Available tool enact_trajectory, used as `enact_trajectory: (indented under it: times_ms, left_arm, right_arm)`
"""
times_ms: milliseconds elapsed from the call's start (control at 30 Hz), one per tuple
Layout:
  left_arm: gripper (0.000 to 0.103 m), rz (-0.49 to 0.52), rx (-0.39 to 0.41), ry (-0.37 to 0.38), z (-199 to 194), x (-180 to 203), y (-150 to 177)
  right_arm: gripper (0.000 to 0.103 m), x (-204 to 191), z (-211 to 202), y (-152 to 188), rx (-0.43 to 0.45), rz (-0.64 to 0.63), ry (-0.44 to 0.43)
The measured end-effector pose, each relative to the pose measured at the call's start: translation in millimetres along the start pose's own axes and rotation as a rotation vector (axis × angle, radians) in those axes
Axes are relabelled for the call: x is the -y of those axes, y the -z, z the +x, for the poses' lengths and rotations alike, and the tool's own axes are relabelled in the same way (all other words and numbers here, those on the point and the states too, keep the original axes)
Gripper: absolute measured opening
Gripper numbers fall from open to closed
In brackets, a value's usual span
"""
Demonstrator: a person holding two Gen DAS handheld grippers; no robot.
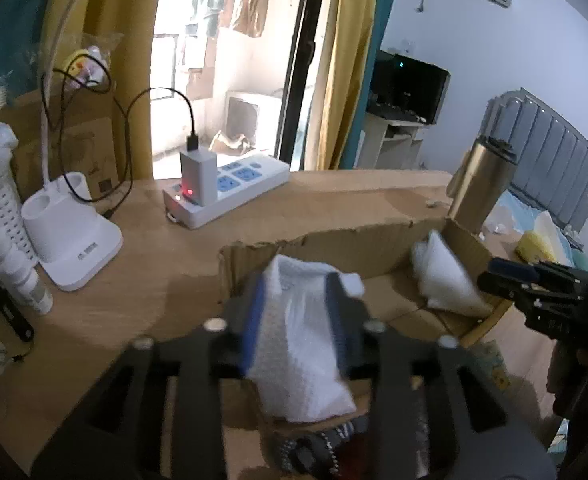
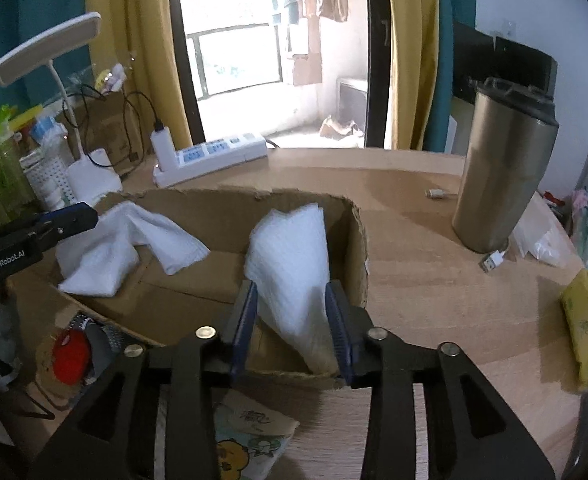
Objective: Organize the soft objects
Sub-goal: 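Carry both white towels over the cardboard box and open both grippers, then grasp the red Spider-Man plush with the right gripper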
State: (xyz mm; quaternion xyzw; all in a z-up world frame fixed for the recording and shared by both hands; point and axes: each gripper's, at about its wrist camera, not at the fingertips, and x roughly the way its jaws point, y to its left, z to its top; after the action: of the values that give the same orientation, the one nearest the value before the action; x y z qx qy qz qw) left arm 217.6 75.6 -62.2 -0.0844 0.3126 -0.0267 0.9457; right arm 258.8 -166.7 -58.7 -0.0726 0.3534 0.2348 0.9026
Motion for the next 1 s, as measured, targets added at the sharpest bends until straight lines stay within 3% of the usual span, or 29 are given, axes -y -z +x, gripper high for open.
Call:
enact_trajectory:
  times_ms: [33,67,567,700,1000]
  left_arm:
    - [0.055,-0.005,0.01,0.004,-4.4,0.9,-0.5]
    - [0.058,-0.012,0.023,0.01,-9.3,1.5,-0.9]
    - [0.06,-0.01,0.086,0.002,-58.0,9.4,1.3]
    - [0.06,-0.012,0.099,0.006,-69.8,10.4,5.6]
    - [0.061,-0.019,0.135,0.024,-96.0,15.7,16.4]
  right_arm:
    - [0.041,-1.1,-2.6,-0.7,0.006,-0.005,-0.001]
    - [0.041,-1.7,-5.8,-1.2,0.013,-0.009,-0.003]
    - [0.043,-10.5,-49.7,6.9,0.069,-0.012,-0.01]
    - [0.05,-14.6,-62.5,10.4,0.083,-0.016,-0.006]
    - [0.052,-20.9,-81.1,18.8,0.094,-0.016,-0.001]
